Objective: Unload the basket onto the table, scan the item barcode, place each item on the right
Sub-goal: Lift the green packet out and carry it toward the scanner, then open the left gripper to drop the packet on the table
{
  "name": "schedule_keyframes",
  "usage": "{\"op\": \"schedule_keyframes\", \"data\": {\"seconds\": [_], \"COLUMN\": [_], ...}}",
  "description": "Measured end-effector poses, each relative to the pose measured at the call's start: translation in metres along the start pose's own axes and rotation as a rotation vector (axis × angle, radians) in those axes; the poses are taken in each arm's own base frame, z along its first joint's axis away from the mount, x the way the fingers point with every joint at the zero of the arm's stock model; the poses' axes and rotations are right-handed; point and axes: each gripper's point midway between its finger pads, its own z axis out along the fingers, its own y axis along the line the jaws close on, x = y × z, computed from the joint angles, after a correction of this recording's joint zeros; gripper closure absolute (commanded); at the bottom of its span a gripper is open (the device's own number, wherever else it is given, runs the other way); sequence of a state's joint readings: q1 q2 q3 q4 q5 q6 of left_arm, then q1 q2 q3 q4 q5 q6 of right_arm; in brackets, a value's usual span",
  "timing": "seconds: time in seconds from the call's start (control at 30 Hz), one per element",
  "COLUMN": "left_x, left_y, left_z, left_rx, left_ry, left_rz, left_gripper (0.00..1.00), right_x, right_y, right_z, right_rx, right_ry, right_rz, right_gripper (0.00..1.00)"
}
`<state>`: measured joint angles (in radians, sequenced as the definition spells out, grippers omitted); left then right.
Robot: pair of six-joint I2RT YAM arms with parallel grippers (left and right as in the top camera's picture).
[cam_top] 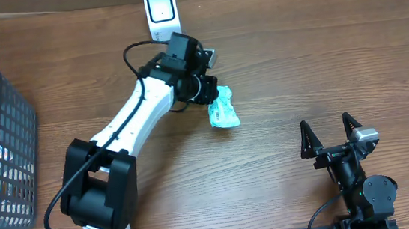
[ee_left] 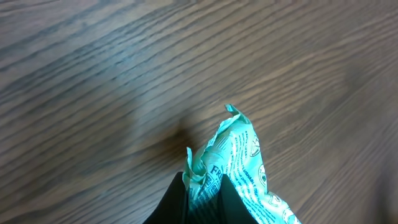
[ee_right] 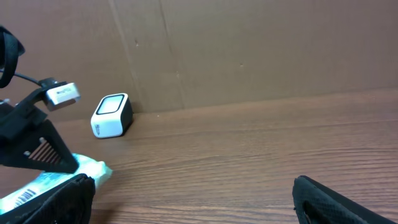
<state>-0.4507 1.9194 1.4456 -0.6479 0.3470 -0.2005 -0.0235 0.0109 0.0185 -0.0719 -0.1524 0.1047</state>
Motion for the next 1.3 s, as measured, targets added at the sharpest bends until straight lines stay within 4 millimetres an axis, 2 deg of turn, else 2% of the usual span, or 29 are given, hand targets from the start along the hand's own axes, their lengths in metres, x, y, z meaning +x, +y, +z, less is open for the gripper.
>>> {"op": "schedule_keyframes", "data": {"seconds": [0.37, 0.63, 0.77, 0.83, 0.97, 1.13, 1.2, 1.3], "left_x": [-0.008, 0.0, 0.005, 0.006, 0.014, 0.018, 0.01, -0.012], "left_y": [-0.018, -0.007, -0.003, -0.003, -0.003, -0.004, -0.004, -0.005], "left_z": [0.014, 0.034, 0.043, 0.043, 0.043, 0.03, 0.016, -0.014], "left_rx": [-0.071, -0.096, -0.103, -0.1, -0.102, -0.119, -0.132, -0.154], "left_ry": [-0.061, -0.029, -0.008, -0.006, 0.027, 0.08, 0.087, 0.053], "left_rz": [-0.038, -0.121, -0.147, -0.154, -0.169, -0.184, -0.18, -0.17], "left_gripper": [0.96, 0.95, 0.78, 0.67, 0.52, 0.5, 0.5, 0.51], "right_x": [0.0, 0.0, 0.0, 0.0, 0.0, 0.0, 0.0, 0.0], "right_y": [0.0, 0.0, 0.0, 0.0, 0.0, 0.0, 0.0, 0.0], "right_z": [0.0, 0.0, 0.0, 0.0, 0.0, 0.0, 0.0, 0.0], "right_rx": [0.0, 0.0, 0.0, 0.0, 0.0, 0.0, 0.0, 0.0], "right_ry": [0.0, 0.0, 0.0, 0.0, 0.0, 0.0, 0.0, 0.0], "right_rz": [0.0, 0.0, 0.0, 0.0, 0.0, 0.0, 0.0, 0.0], "right_gripper": [0.0, 0.0, 0.0, 0.0, 0.0, 0.0, 0.0, 0.0]}}
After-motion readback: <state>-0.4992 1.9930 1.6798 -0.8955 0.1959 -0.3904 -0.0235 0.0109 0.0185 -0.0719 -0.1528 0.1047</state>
